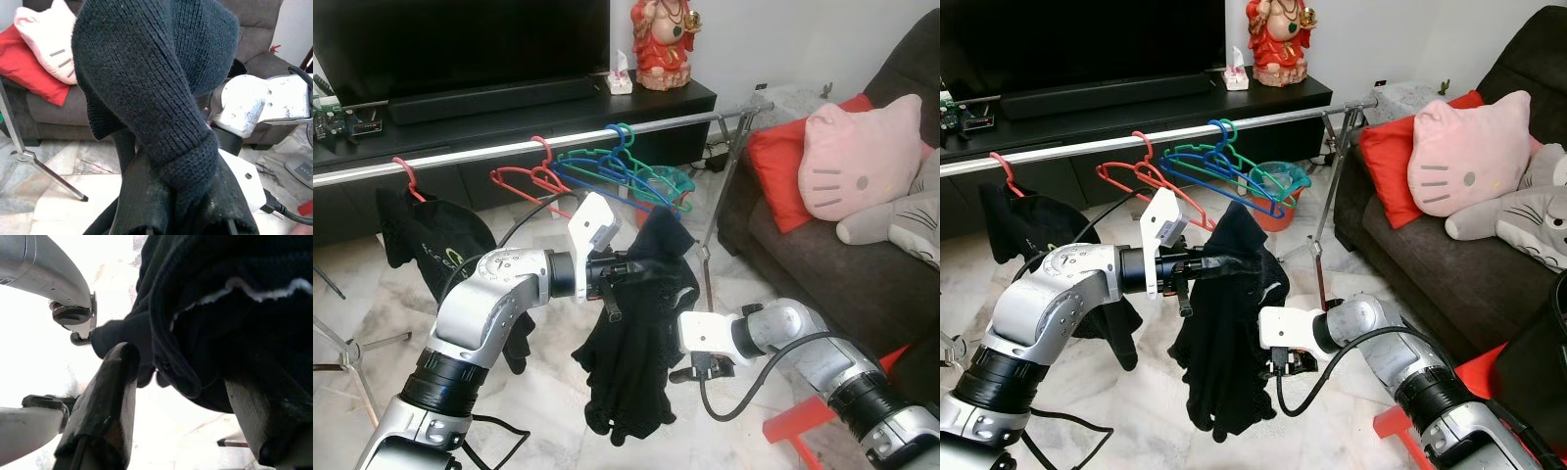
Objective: Hang hanger
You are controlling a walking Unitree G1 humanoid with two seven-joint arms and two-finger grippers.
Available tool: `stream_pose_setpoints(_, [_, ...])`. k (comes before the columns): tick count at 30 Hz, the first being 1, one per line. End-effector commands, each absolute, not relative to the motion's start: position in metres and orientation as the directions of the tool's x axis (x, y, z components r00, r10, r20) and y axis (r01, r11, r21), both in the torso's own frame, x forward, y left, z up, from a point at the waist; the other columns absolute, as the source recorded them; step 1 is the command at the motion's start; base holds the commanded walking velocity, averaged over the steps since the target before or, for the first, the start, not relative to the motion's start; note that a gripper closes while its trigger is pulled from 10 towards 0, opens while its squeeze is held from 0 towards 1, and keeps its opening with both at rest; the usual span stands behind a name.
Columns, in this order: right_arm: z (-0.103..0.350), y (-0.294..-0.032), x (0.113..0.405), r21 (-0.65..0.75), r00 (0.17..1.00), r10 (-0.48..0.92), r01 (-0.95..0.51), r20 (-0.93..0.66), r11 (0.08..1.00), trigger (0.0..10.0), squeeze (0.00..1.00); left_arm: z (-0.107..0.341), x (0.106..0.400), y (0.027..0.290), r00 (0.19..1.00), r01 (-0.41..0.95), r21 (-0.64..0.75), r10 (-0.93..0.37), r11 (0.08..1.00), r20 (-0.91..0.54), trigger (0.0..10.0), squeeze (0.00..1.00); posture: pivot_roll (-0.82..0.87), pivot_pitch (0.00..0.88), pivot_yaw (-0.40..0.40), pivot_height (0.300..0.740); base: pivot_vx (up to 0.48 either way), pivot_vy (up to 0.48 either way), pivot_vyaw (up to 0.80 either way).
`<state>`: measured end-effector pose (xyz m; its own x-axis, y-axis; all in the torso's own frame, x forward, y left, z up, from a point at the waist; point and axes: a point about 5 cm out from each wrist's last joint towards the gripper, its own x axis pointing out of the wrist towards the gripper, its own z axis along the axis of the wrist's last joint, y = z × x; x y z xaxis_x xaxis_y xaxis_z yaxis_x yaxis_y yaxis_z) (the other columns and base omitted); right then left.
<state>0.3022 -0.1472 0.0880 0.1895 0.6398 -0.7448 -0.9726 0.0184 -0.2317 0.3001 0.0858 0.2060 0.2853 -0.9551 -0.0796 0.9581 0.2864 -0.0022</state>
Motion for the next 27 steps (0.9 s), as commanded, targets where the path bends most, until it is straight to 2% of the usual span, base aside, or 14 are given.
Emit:
stream_pose_setpoints(1, [0.0878,-0.1504,0.3022,-0.228,0.194,0.648,-0.973,-0.737,0.031,0.0,0.00,0.2226,0.3005,0.0835,0.272,0.962,0.043,-0.962,0.271,-0.032,10.0,0.00,-0.02,0.000,-0.026,0.740,0.000,0.000,0.00])
stream_pose_setpoints(25, [0.0920,-0.1486,0.3076,-0.248,0.238,0.672,-0.965,-0.701,0.083,0.0,0.00,0.2240,0.3033,0.0835,0.288,0.957,0.047,-0.957,0.287,-0.023,10.0,0.00,-0.02,0.000,-0.026,0.740,0.000,0.000,0.00])
stream_pose_setpoints(27, [0.0940,-0.1501,0.3095,-0.260,0.265,0.675,-0.959,-0.689,0.111,0.0,0.00,0.2230,0.3051,0.0839,0.303,0.952,0.051,-0.953,0.301,-0.025,10.0,0.00,-0.02,0.000,-0.026,0.740,0.000,0.000,0.00])
